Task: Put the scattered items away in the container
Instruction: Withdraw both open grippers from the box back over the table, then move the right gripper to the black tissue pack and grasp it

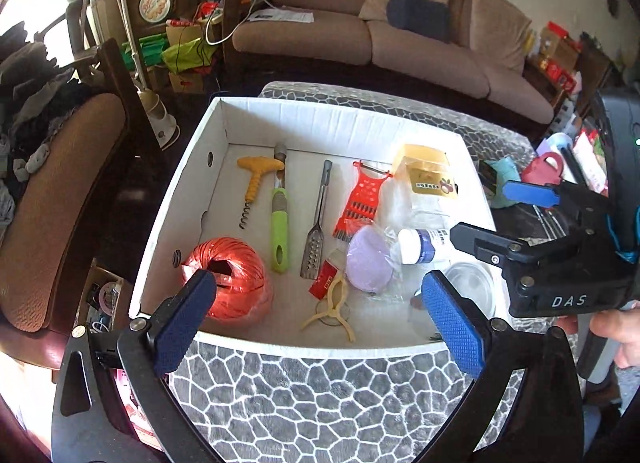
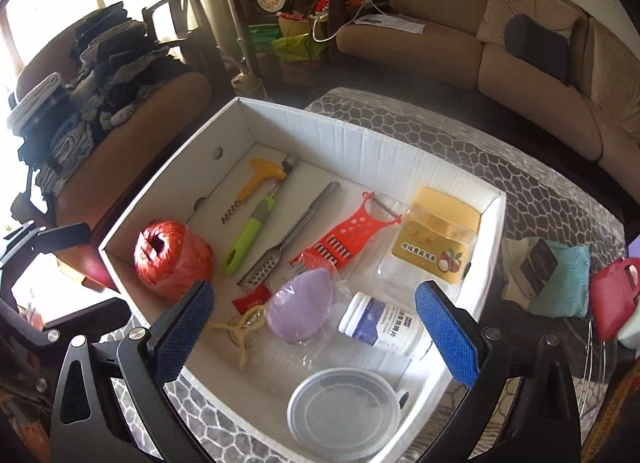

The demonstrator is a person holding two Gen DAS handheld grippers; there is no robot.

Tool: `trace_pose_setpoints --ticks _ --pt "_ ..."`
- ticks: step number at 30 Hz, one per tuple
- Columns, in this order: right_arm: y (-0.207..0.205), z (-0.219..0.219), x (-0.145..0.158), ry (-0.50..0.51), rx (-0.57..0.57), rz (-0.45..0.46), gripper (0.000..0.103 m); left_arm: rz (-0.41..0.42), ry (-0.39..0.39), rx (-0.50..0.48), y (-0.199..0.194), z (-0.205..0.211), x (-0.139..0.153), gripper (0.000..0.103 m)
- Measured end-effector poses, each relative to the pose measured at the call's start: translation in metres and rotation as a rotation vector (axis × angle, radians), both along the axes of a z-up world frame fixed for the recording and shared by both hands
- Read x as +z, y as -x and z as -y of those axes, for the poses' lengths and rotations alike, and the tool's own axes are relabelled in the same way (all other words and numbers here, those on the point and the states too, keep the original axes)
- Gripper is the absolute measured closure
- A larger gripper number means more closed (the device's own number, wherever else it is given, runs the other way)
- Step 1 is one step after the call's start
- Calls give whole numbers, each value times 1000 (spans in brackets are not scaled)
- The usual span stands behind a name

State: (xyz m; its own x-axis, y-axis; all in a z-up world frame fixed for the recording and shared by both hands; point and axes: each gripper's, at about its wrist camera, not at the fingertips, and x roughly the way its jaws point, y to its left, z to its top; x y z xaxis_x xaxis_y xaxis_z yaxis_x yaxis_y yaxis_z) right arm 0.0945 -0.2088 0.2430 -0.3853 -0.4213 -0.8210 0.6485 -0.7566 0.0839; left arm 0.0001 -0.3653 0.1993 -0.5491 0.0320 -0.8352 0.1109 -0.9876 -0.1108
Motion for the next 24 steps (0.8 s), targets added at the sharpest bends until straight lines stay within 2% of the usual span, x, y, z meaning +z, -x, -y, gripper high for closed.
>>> trace_pose_setpoints --ticks 8,12,19,24 --pt "-49 -47 26 33 -7 -23 0 -29 -8 11 -41 -29 21 0" --pt "-76 -76 25 14 1 -52 0 -41 -38 -4 -64 -53 19 0" --pt "-115 -150 -19 -20 -14 -40 0 -79 -115 -73 -94 -109 -5 0" --pt "-130 -216 -50 -33 -57 -103 0 -120 -159 -135 -96 -161 -23 0"
